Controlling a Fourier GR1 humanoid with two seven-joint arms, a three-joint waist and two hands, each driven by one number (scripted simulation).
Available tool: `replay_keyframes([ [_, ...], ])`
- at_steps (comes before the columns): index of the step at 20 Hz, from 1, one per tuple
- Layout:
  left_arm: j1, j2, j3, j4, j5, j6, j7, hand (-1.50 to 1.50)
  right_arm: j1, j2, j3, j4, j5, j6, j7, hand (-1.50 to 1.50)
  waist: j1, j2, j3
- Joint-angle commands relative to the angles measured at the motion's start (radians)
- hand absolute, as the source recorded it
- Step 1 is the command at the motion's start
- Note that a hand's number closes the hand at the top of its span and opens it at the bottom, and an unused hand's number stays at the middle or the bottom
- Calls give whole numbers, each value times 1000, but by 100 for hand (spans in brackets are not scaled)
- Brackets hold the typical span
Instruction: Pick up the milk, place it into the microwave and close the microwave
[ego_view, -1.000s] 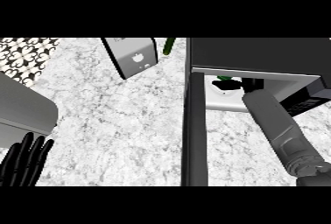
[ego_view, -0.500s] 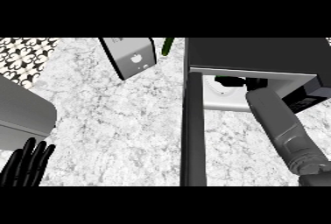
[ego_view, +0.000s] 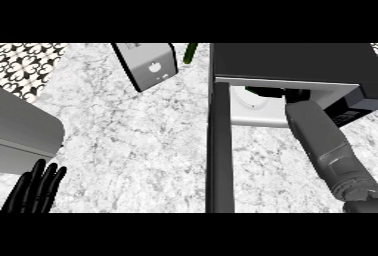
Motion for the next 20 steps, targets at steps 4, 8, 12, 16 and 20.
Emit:
replay_keyframes([
  [4,43,-17,-40,-15,-43,5,-26,-150,24,-99,-32,-24,-28,68,-45,-150,-22,-10,-3],
  [8,48,-23,-46,-60,-43,22,22,-150,44,-115,-58,-38,-72,211,-62,-150,-33,-12,-3],
  [12,70,-23,-46,-23,-52,11,-19,-150,110,-54,-64,-67,-93,216,-118,-150,-38,-15,-4],
  [16,99,-39,-68,-19,-52,14,-48,-150,153,-60,-79,-94,-124,326,-135,-150,-49,-20,-4],
  [20,90,-20,-49,-23,-10,-9,-30,-150,168,-61,-79,-121,-133,365,-105,-150,-66,-27,-5],
])
